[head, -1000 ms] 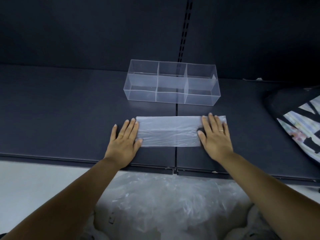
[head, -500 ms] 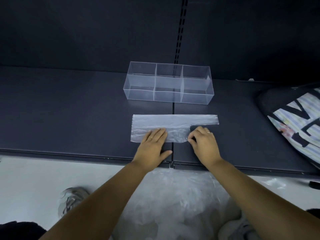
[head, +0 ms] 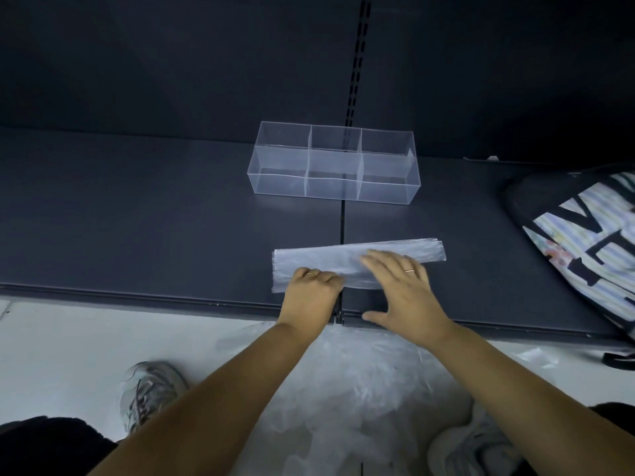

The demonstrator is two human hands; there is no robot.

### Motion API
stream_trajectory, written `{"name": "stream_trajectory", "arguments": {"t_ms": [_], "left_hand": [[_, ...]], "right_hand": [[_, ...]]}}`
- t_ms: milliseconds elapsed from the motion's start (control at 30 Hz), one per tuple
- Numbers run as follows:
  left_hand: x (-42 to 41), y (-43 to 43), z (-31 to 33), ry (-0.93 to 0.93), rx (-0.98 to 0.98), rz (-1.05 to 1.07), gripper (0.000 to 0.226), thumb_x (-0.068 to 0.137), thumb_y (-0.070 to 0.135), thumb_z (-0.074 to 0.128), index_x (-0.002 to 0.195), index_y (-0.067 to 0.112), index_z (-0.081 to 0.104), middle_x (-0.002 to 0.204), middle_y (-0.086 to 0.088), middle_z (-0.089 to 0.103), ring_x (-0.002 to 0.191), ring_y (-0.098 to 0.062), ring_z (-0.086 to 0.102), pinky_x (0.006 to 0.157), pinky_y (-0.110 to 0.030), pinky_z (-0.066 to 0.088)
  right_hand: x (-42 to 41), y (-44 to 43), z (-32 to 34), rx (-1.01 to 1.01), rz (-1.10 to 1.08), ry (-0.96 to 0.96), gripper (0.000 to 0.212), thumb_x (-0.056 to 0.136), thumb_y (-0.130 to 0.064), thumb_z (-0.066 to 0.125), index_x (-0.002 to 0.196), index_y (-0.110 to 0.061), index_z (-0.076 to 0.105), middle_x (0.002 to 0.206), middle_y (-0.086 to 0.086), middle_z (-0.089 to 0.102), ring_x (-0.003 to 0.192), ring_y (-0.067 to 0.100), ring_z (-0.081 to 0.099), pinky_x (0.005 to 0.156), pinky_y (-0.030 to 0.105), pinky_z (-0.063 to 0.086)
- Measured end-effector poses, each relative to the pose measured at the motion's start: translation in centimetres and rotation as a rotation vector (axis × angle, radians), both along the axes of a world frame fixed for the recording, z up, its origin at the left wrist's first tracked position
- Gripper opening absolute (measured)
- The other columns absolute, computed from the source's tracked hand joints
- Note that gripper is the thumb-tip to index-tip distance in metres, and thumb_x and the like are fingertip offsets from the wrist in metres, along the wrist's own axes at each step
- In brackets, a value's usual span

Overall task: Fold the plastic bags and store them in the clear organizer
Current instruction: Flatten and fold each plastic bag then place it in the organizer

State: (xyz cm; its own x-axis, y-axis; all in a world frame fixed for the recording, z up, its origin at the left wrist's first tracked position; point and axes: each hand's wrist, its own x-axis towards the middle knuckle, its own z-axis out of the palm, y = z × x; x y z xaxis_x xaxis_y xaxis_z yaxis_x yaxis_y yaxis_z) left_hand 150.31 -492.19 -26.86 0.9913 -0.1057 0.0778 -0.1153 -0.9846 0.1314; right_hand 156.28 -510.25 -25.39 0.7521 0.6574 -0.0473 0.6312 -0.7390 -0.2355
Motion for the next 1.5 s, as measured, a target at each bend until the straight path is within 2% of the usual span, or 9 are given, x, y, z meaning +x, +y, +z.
{"name": "stream_trajectory", "arguments": {"t_ms": [167,333,500,700,800,900,1000,1200,1500], "left_hand": [[-0.2,2.3,-0.4,0.062,-0.052,0.098,0.016,0.085,0.01,0.061,0.09,0.022,0.071,0.083,0.004,0.071,0.078,-0.018,0.065,0.091,-0.027,0.04],[-0.5,8.0,0.3,0.141,-0.876,0.579,0.014,0.088,0.017,0.067,0.087,0.007,0.076,0.091,-0.006,0.074,0.079,-0.01,0.065,0.074,-0.014,0.044],[0.0,9.5,0.0,0.146,-1.065,0.841,0.016,0.091,0.018,0.064,0.078,0.01,0.071,0.076,-0.01,0.07,0.069,-0.017,0.063,0.082,-0.032,0.054],[-0.1,4.9,0.3,-0.289,-0.375,0.598,0.02,0.086,0.004,0.06,0.104,0.006,0.067,0.106,-0.019,0.062,0.094,-0.038,0.057,0.084,-0.044,0.045],[-0.2,1.4,-1.5,-0.01,-0.222,0.168,0.044,0.098,0.027,0.046,0.139,0.011,0.046,0.15,-0.015,0.037,0.139,-0.036,0.032,0.115,-0.047,0.023],[-0.6,0.6,-3.7,0.233,-0.011,0.191,0.062,0.1,0.052,0.011,0.153,0.026,-0.005,0.161,-0.002,-0.012,0.147,-0.027,-0.015,0.119,-0.046,-0.009],[-0.7,0.6,-4.7,0.249,0.029,0.204,0.064,0.093,0.055,-0.004,0.149,0.027,-0.018,0.158,0.0,-0.021,0.145,-0.026,-0.022,0.117,-0.049,-0.011],[-0.7,0.6,-4.7,0.252,0.04,0.223,0.062,0.09,0.057,-0.008,0.143,0.031,-0.025,0.156,0.004,-0.024,0.144,-0.027,-0.023,0.116,-0.053,-0.011],[-0.6,0.7,-4.8,0.251,0.068,0.22,0.063,0.092,0.059,-0.005,0.144,0.031,-0.026,0.158,0.001,-0.023,0.144,-0.03,-0.023,0.116,-0.056,-0.009]], "right_hand": [[1.5,0.2,-1.3,0.44,-0.302,0.254,0.008,0.083,-0.006,0.07,0.088,-0.01,0.074,0.099,-0.002,0.072,0.096,0.019,0.063,0.09,0.025,0.045],[4.3,0.0,-1.4,0.635,-0.594,0.596,0.013,0.087,-0.011,0.067,0.074,-0.014,0.067,0.08,-0.003,0.068,0.079,0.01,0.06,0.068,0.003,0.041],[5.7,1.3,-2.4,0.601,-0.735,0.552,0.016,0.087,-0.02,0.069,0.071,-0.016,0.065,0.088,-0.003,0.067,0.088,0.013,0.061,0.081,0.02,0.04],[6.3,2.1,-2.5,0.441,-0.769,0.444,0.035,0.087,-0.027,0.066,0.054,-0.016,0.06,0.06,0.004,0.061,0.069,0.024,0.058,0.061,0.027,0.04],[6.2,2.6,-2.1,0.367,-0.774,0.422,0.028,0.088,-0.029,0.065,0.064,-0.014,0.064,0.065,0.006,0.062,0.073,0.026,0.061,0.061,0.027,0.037],[5.3,3.5,-1.5,0.255,-0.783,0.22,0.017,0.087,-0.026,0.066,0.093,-0.011,0.065,0.095,0.011,0.064,0.095,0.033,0.061,0.074,0.033,0.044],[2.7,5.4,-1.6,0.307,-0.485,-0.081,0.034,0.086,-0.015,0.063,0.12,-0.01,0.059,0.121,0.014,0.055,0.111,0.033,0.052,0.096,0.042,0.04],[1.4,4.3,-5.4,-0.012,-0.079,0.092,0.059,0.102,-0.043,0.02,0.154,-0.018,0.005,0.161,-0.002,-0.003,0.148,0.013,-0.009,0.118,0.032,-0.012],[8.6,-5.2,-4.3,0.083,-0.449,0.107,0.046,0.099,-0.029,0.044,0.144,-0.017,0.038,0.153,0.003,0.03,0.14,0.022,0.025,0.112,0.038,0.015]]}}
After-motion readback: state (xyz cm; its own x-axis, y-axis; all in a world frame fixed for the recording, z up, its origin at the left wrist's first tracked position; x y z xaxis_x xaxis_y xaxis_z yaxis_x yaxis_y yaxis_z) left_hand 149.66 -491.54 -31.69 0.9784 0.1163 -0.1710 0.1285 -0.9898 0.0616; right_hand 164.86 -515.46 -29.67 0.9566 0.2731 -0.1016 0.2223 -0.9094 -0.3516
